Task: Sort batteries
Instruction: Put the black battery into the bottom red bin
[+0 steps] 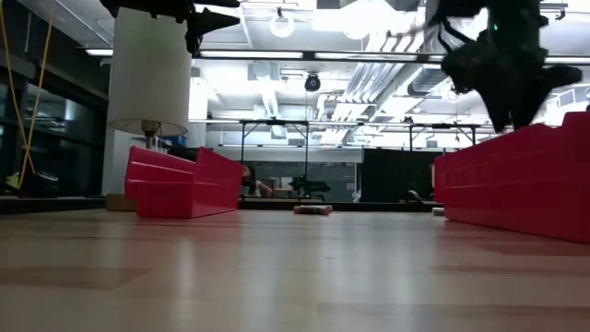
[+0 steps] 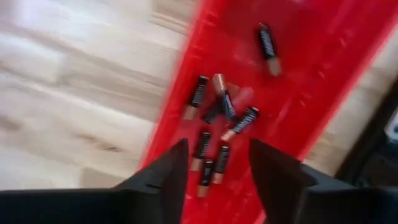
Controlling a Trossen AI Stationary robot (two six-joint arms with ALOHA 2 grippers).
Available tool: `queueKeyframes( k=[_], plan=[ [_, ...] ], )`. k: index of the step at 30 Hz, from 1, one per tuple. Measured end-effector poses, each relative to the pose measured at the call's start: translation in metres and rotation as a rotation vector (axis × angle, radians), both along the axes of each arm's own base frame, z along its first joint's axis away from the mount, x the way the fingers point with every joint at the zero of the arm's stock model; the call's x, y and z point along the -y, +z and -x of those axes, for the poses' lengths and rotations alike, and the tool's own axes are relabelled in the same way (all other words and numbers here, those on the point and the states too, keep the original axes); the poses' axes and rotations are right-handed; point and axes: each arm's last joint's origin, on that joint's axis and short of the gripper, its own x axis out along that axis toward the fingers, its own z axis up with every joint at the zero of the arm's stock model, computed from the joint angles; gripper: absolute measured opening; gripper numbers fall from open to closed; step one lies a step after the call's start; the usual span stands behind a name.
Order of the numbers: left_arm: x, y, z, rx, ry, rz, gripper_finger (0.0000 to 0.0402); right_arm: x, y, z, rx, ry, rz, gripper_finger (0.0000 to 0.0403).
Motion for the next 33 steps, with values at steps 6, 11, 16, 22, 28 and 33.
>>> queueKeyframes(
  k=[6,11,16,22,28,33],
  plan=[
    [0.000,0.000,0.000,0.000,0.002,0.000,0.0135,0.016,0.052,-0.014,0.197,0.091,0.061,0.0218],
    [0.000,0.000,0.000,0.003,0.010,0.018,0.0135,0.064,0.084,-0.040,0.447,0.125,0.353,0.0222],
    [-0.001,0.000,0.000,0.003,0.010,0.017,0.0135,0.130,0.055,-0.088,0.486,0.223,0.376,0.0223],
    [-0.001,0.000,0.000,0.007,0.013,0.044,0.0135,0.177,-0.014,-0.155,0.287,0.347,0.306,0.0223],
    [-0.001,0.000,0.000,0.009,0.014,0.054,0.0135,0.199,-0.062,-0.198,0.148,0.356,0.253,0.0224],
    [-0.001,0.000,0.000,0.012,0.016,0.078,0.0135,0.207,-0.080,-0.209,0.034,0.334,0.239,0.0224]
  ],
)
